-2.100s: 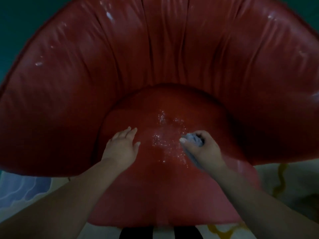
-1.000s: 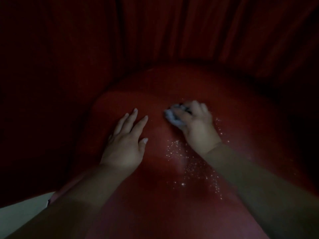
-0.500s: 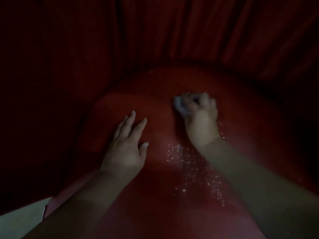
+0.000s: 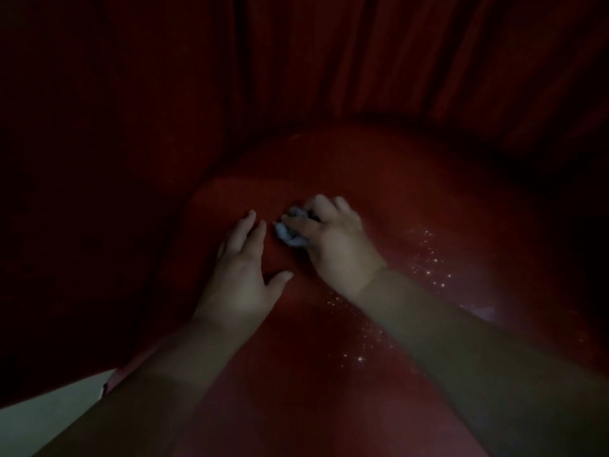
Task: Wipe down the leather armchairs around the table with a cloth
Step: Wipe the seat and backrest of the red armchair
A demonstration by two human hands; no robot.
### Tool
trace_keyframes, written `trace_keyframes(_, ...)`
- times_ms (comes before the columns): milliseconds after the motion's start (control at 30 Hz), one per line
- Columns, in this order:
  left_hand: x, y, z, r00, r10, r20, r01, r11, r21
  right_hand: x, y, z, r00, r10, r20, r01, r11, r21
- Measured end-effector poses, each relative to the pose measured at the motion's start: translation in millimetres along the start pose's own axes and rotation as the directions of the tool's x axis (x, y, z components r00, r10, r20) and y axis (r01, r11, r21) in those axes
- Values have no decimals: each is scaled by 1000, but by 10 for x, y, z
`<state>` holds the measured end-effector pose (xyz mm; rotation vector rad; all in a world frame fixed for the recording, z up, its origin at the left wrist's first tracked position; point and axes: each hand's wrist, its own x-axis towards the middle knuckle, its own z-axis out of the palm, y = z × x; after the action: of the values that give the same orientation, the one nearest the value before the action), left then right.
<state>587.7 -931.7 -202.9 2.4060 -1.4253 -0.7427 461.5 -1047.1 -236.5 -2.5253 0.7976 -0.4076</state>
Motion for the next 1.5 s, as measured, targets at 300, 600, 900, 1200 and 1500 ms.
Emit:
trace_keyframes(300, -27, 42, -58, 999, -30, 37, 30, 1000, 0, -74, 115, -63, 885, 427, -185, -418, 904, 83)
trace_keyframes(600, -33, 181, -74, 997, -35, 74, 30, 997, 65, -277, 704, -399, 909, 360, -210, -379, 924, -54)
trace_keyframes(900, -65, 280, 8, 993, -8, 117, -2, 996, 86, -653, 325, -268, 880, 454, -140, -456, 890, 25)
trace_keyframes(1200, -176, 229, 15, 980, 53, 192, -83, 985, 149, -919, 555, -376, 740, 571, -355, -612, 791, -4)
trace_keyframes(1500, -220, 249, 100, 986, 56, 157, -80, 985, 150, -1188, 628, -566, 795, 510, -329, -575, 807, -138)
